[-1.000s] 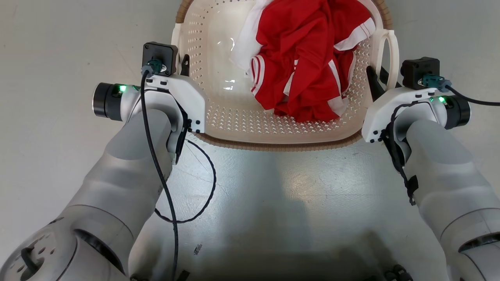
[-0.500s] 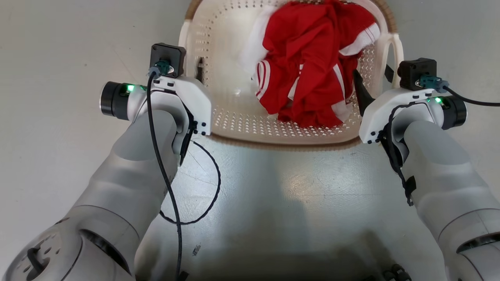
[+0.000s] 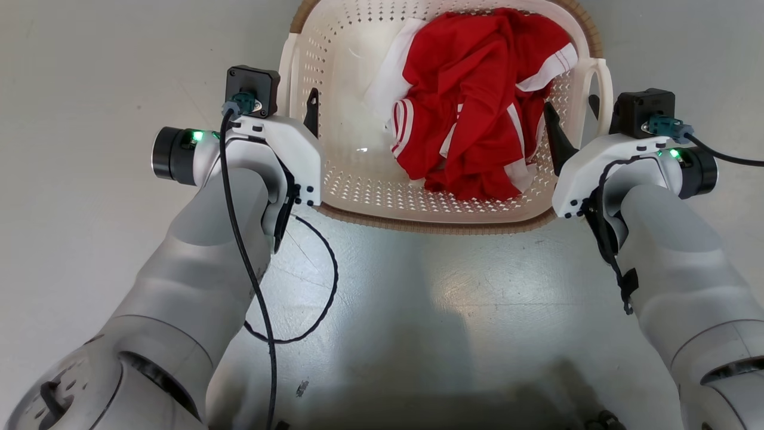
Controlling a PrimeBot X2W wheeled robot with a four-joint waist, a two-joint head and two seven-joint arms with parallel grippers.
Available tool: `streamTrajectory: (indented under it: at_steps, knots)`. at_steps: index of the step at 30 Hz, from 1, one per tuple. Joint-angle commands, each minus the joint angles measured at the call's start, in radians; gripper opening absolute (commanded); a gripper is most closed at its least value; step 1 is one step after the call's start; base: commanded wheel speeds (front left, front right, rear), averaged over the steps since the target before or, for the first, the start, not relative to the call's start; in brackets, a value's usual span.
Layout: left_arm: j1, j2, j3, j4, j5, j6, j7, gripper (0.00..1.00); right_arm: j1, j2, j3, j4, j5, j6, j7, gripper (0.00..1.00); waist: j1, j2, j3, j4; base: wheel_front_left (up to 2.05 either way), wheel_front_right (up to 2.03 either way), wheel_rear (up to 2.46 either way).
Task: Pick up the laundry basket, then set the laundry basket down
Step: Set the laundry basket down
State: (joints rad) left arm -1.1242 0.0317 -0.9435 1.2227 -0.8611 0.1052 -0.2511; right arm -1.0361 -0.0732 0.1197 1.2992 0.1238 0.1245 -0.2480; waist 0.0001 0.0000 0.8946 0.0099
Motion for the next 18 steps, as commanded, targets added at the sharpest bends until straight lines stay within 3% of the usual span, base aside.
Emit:
streamTrajectory:
  at_steps: [1, 11, 18]
  knots:
    - [0.023, 0.019, 0.016, -0.008, 0.001, 0.006, -0.011, 1.00, 0.044, 0.023, 0.002, -0.014, -0.019, 0.006, -0.013, 1.00, 0.0000, 0.0000, -0.005, -0.001, 0.00, 0.00, 0.00]
    - [0.057, 0.019, 0.065, -0.039, 0.012, 0.029, -0.011, 1.00, 0.103, 0.023, -0.126, -0.117, -0.122, 0.006, -0.014, 1.00, 0.0000, 0.0000, -0.066, 0.000, 0.00, 0.00, 0.00]
    - [0.107, 0.019, 0.106, -0.063, 0.025, 0.018, -0.011, 1.00, 0.155, 0.023, -0.154, -0.142, -0.125, 0.006, -0.014, 1.00, 0.0000, 0.0000, -0.134, 0.001, 0.00, 0.00, 0.00]
